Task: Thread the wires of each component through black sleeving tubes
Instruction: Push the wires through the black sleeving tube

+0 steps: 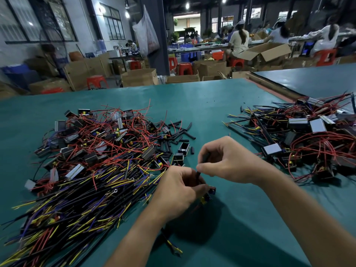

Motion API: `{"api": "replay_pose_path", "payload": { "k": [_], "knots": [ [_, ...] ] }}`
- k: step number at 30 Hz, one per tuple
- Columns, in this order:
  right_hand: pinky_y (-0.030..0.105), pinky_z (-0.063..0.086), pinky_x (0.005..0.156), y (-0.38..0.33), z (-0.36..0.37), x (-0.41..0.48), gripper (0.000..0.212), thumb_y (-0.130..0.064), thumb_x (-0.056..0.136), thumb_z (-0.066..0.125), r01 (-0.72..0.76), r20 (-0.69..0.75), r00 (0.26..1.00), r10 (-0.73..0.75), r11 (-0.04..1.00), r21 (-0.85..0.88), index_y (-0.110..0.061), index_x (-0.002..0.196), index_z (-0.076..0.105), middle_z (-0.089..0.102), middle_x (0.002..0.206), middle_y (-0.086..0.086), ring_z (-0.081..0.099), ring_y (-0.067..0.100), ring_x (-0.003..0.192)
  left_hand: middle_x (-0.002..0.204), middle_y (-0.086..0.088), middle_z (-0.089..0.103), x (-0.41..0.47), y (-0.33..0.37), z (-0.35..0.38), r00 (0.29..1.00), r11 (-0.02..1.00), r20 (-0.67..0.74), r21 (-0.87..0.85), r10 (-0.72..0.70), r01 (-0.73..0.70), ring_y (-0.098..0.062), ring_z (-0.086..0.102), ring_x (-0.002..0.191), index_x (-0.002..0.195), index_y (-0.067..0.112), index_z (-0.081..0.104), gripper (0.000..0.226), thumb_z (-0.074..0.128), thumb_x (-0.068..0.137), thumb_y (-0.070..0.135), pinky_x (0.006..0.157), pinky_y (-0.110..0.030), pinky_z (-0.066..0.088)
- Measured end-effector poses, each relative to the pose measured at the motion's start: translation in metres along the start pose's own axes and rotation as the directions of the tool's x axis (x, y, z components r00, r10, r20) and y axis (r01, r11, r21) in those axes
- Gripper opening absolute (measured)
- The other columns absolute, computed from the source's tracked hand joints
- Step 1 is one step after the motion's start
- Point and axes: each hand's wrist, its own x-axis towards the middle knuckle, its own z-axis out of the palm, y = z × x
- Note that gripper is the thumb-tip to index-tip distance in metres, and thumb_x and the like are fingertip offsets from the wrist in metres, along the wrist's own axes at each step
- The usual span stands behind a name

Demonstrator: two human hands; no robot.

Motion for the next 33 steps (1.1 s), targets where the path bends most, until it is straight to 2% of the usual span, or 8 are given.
{"api": "replay_pose_path", "payload": {
  "k": [4,9,12,18,20,23,28,33],
  "knots": [
    [0.02,0.048,0.056,0.001,0.002,0.001,0.009,-0.007,0.081,0.073,-0.016,0.089,0.996,0.019,0.999,-0.029,-0.013,0.074,0.071,0.07,0.063,0.001,0.06,0.007,0.055,0.057,0.006,0.049,0.002,0.0,0.0,0.998,0.996,-0.026,0.067,0.062,-0.06,-0.011,0.038,0.05,0.073,0.013,0.065,0.006,0.068,0.068,0.015,0.05,-0.025,0.031],
    [0.014,0.048,0.06,0.002,0.003,0.0,0.011,0.002,0.079,0.07,-0.02,0.118,0.993,0.016,0.999,0.032,-0.008,0.075,0.07,0.07,0.063,-0.008,0.062,0.001,0.058,0.072,-0.01,0.062,0.0,0.0,0.004,0.991,0.984,-0.016,0.119,0.134,-0.131,-0.015,0.05,0.064,0.085,0.016,0.064,0.022,0.052,0.068,0.012,0.057,-0.04,0.044],
    [0.02,0.05,0.065,0.002,0.006,0.001,0.013,0.002,0.077,0.067,-0.027,0.122,0.992,0.022,0.999,0.039,-0.01,0.073,0.069,0.072,0.068,-0.003,0.064,0.005,0.062,0.081,0.0,0.067,-0.004,0.003,0.003,0.982,0.967,-0.003,0.174,0.188,-0.184,-0.011,0.056,0.07,0.093,0.019,0.063,0.027,0.049,0.071,0.014,0.065,-0.033,0.049],
    [0.025,0.05,0.061,0.001,0.007,0.001,0.014,-0.001,0.071,0.063,-0.014,0.073,0.997,0.014,1.0,-0.007,-0.015,0.068,0.067,0.071,0.067,0.002,0.06,0.008,0.06,0.072,-0.004,0.062,-0.004,0.004,0.002,0.973,0.948,-0.011,0.227,0.23,-0.221,-0.013,0.049,0.062,0.085,0.024,0.059,0.014,0.056,0.073,0.017,0.059,-0.036,0.044],
    [0.028,0.045,0.056,0.002,0.001,0.0,0.011,-0.003,0.07,0.063,-0.025,0.046,0.999,0.027,0.999,-0.037,-0.013,0.067,0.066,0.068,0.062,0.003,0.055,0.009,0.056,0.064,-0.001,0.062,-0.001,0.001,0.0,0.979,0.951,-0.064,0.259,0.195,-0.172,-0.015,0.053,0.058,0.078,0.025,0.058,0.012,0.069,0.075,0.022,0.057,-0.035,0.045],
    [0.028,0.04,0.052,0.003,-0.007,-0.001,0.013,-0.002,0.07,0.064,-0.047,0.01,0.999,0.048,0.997,-0.055,-0.013,0.063,0.065,0.062,0.056,-0.001,0.049,0.01,0.052,0.063,-0.005,0.067,0.002,-0.004,-0.001,0.992,0.981,-0.073,0.175,0.1,-0.086,-0.015,0.054,0.053,0.075,0.02,0.065,0.017,0.078,0.074,0.03,0.052,-0.036,0.047],
    [0.023,0.046,0.055,0.001,-0.002,0.0,0.015,0.003,0.073,0.071,0.007,0.007,1.0,-0.007,0.999,0.032,-0.01,0.066,0.07,0.067,0.06,0.003,0.056,0.008,0.055,0.056,0.0,0.061,0.004,-0.01,0.002,0.997,0.995,-0.047,0.089,0.057,-0.052,-0.015,0.05,0.054,0.063,0.022,0.066,0.017,0.075,0.07,0.035,0.055,-0.045,0.047],
    [0.025,0.05,0.055,0.005,0.005,0.005,0.014,-0.002,0.082,0.072,0.007,-0.021,1.0,-0.004,0.99,0.138,-0.009,0.07,0.072,0.064,0.059,0.001,0.057,0.011,0.053,0.051,0.006,0.055,0.004,-0.012,0.001,0.997,0.997,-0.058,0.058,0.058,-0.054,-0.013,0.046,0.049,0.065,0.019,0.066,0.018,0.074,0.07,0.034,0.053,-0.036,0.044]
  ]
}}
